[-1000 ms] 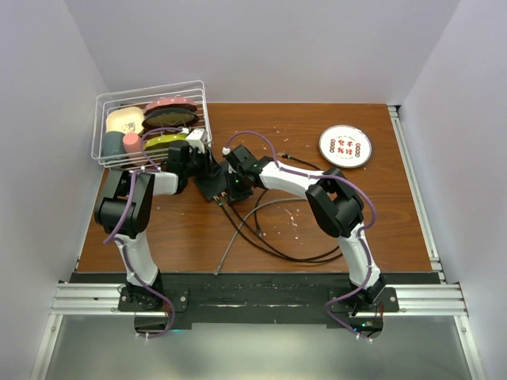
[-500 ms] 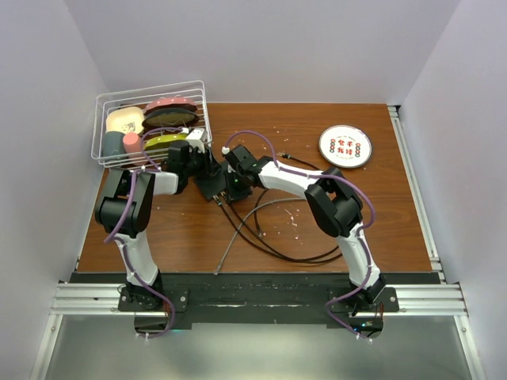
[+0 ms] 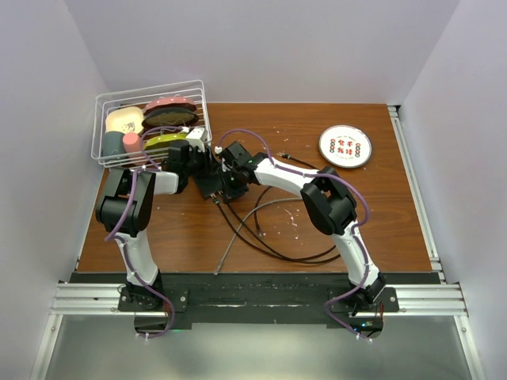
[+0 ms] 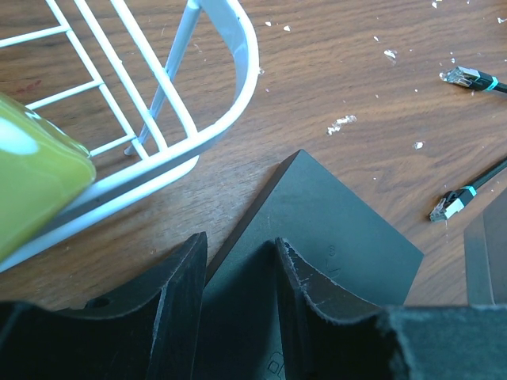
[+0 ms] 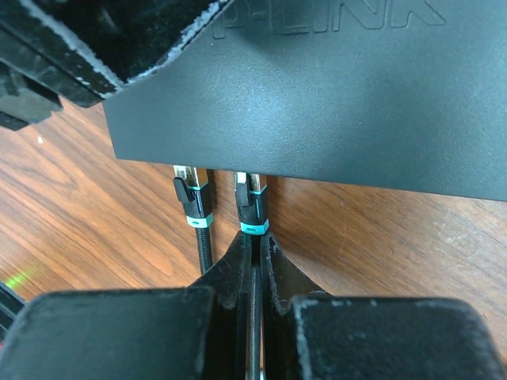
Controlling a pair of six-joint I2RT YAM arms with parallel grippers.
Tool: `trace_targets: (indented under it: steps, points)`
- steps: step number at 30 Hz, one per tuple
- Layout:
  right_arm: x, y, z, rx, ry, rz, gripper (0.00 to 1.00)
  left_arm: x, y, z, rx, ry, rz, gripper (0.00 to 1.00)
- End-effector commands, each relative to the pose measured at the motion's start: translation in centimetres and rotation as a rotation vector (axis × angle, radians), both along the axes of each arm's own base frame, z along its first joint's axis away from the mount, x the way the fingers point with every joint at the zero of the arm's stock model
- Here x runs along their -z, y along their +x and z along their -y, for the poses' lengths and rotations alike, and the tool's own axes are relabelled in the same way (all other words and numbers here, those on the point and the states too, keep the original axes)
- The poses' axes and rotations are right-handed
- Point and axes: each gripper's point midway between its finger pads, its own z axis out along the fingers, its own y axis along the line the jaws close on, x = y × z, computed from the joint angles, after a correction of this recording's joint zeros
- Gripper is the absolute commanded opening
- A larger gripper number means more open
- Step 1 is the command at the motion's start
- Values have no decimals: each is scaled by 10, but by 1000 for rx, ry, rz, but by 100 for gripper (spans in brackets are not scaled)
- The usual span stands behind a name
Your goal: Insert the plug into the switch port
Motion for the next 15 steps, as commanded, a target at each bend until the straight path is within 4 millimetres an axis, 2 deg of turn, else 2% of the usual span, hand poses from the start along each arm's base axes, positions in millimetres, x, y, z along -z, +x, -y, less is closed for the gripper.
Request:
trace_targets:
  steps: [1, 10, 15]
  points:
    - [-21, 114, -13, 164, 82, 439, 0, 79, -134, 42, 199, -98, -558, 2]
    - [-12, 121, 3, 235, 20, 458, 0, 81, -137, 43, 205, -100, -567, 0]
    - [-10, 120, 3, 245, 27, 455, 0, 80, -135, 41, 195, -90, -563, 0]
